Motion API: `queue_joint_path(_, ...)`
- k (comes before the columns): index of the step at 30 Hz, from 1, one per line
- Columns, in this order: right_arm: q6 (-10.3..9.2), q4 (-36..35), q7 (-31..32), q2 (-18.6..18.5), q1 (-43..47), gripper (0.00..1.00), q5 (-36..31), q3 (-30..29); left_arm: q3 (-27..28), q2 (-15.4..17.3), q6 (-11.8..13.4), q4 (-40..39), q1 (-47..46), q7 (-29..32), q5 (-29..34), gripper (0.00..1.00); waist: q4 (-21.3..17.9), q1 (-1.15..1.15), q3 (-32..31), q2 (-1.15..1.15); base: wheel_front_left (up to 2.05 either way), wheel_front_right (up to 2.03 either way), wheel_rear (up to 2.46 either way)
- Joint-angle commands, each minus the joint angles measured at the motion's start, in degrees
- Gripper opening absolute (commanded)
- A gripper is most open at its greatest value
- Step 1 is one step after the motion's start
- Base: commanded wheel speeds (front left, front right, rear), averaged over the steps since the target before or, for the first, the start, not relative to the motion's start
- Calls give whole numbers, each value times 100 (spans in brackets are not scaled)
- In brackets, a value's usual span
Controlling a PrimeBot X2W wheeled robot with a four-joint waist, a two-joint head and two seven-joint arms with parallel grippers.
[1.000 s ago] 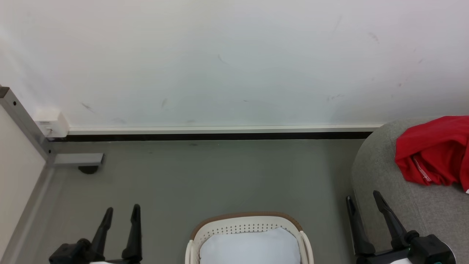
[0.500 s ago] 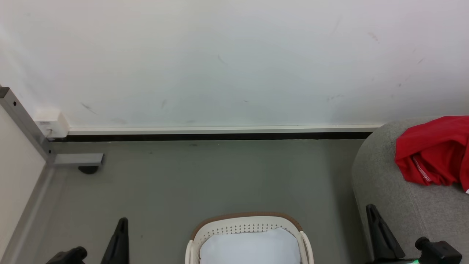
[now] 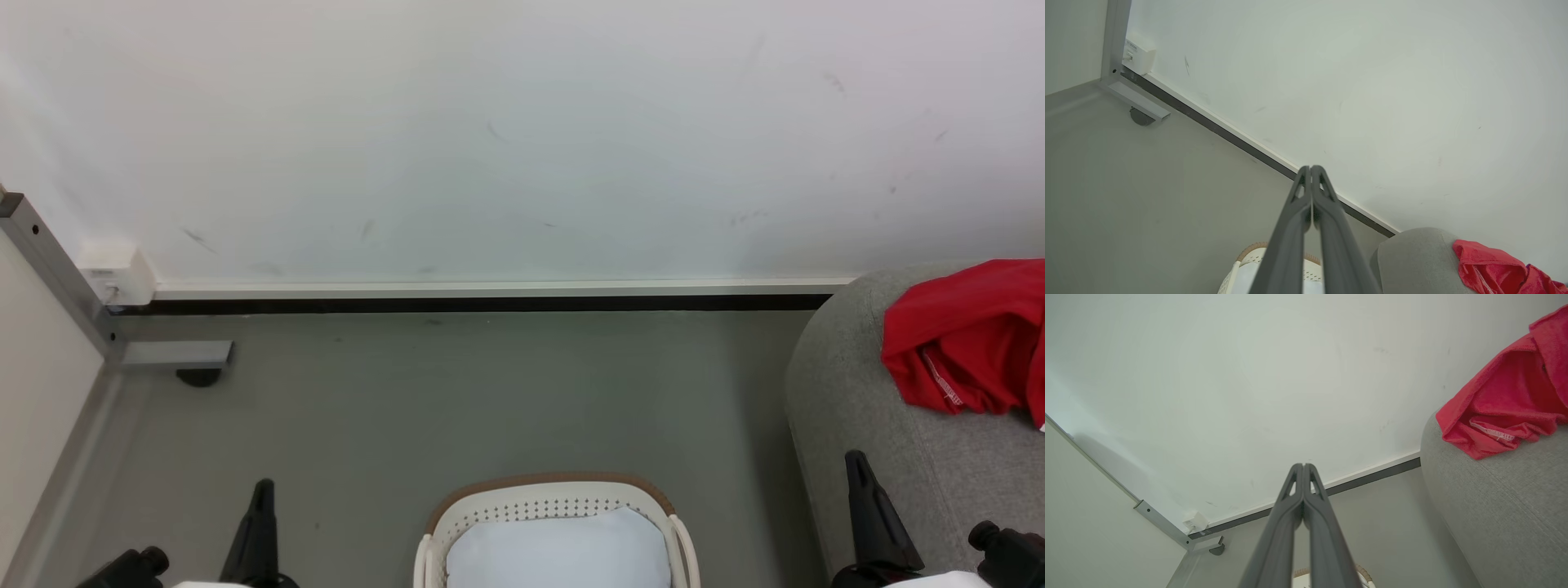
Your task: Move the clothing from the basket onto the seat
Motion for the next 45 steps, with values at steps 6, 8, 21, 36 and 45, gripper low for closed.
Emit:
queue_joint_path(6, -3, -27, 104, -105, -203, 0, 613, -78, 78, 6, 5, -114, -180, 135, -571, 0, 7, 0, 1, 0, 0, 0, 0)
queue_joint_path(8, -3, -20, 132, -115, -214, 0, 788, -92, 92, 1, 7, -118, -193, 178, -723, 0, 9, 0, 1, 0, 0, 0, 0)
queue_joint_path(21, -4, 27, 310, -200, -280, 0, 1833, -172, 176, -30, 18, -133, -268, 441, -1632, 0, 25, 0, 1, 0, 0, 0, 0)
queue_joint_path(36, -6, 73, 485, -288, -351, 0, 2885, -255, 269, -60, 26, -141, -342, 707, -2550, 0, 44, 0, 2, 0, 0, 0, 0)
queue_joint_path(45, -6, 99, 578, -334, -375, 0, 3444, -292, 316, -78, 26, -145, -386, 854, -3025, 0, 55, 0, 2, 0, 0, 0, 0)
